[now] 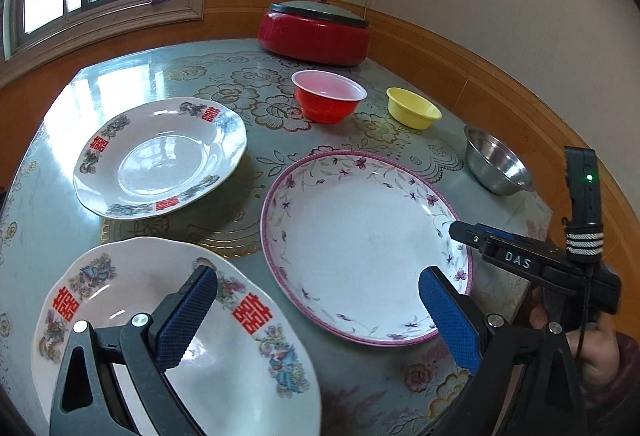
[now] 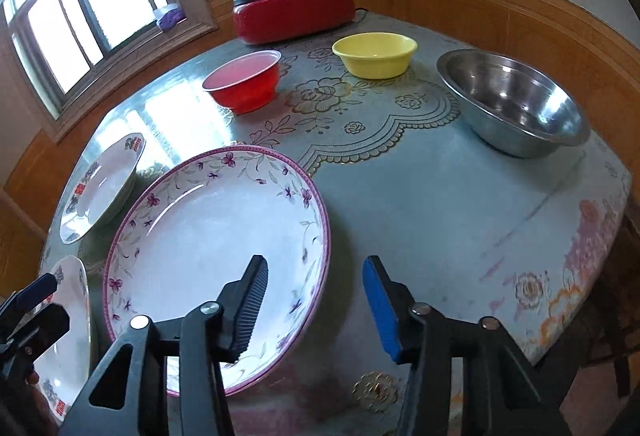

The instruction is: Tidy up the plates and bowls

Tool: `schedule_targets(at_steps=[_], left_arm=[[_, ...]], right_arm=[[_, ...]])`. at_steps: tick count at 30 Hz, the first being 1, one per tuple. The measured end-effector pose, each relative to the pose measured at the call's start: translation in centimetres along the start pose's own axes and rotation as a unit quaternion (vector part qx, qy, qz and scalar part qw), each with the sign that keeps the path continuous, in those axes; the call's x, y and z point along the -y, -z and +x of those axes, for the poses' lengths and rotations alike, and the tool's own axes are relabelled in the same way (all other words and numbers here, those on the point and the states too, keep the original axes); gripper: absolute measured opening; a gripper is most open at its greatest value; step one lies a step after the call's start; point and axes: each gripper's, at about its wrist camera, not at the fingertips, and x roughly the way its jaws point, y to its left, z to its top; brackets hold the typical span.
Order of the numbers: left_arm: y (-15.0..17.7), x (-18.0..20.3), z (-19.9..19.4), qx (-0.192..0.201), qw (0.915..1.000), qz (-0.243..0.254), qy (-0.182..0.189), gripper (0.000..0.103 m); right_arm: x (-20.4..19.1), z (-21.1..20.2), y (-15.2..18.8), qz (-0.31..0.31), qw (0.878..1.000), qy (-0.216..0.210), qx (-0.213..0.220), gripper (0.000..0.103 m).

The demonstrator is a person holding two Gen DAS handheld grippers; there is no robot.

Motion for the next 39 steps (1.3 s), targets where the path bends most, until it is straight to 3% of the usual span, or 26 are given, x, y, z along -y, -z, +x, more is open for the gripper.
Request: schedule_targets(at_steps=[3,7,10,13,18,26,32,39], left_arm=[[0.3,1.3,0.0,0.006,0.9999,-0.014,-0.008,0.101],[1.2,2.3,0.0,0.008,0.9986,-0.044,-0.028,0.097],[1.9,2.4,-0.1,-0.001,0.9971,-0.060,-0.047,0.094],[2.3,2.4,-0.3,-0.010,0.9963,-0.058,-0.062,0.084],[2.3,2.3,0.1,-0.010,0.9963,-0.051,-0.068,0.083],[1.3,1.7,0.4,-0.002,0.9987,-0.034,-0.038,0.080],[1.0,0.2,0.8,0.000,0.9997,-0.018,-0.019,0.074],[0.4,-0.2,1.5,-0.005,0.9997,-0.020,-0.015,0.071]], right_arm=[[0.5,1.7,-1.4,-0.043,0.999,-0.018,-0.019,0.029],[0.2,3.8,-2.5,-0.096,0.993,-0.054,-0.048,0.028],[-0.6,4.1,-2.8,-0.137,0.987,-0.062,-0.052,0.027],[-1.2,4.3,-3.0,-0.170,0.982,-0.062,-0.053,0.023],[-1.3,4.2,-3.3,-0.193,0.978,-0.064,-0.056,0.023],[-2.8,3.7,-3.0,-0.255,0.966,-0.004,-0.048,0.019],[-2.5,3.5,-3.1,-0.257,0.965,0.037,-0.045,0.019],[-0.4,3.5,-3.7,-0.257,0.964,0.047,-0.050,0.020]])
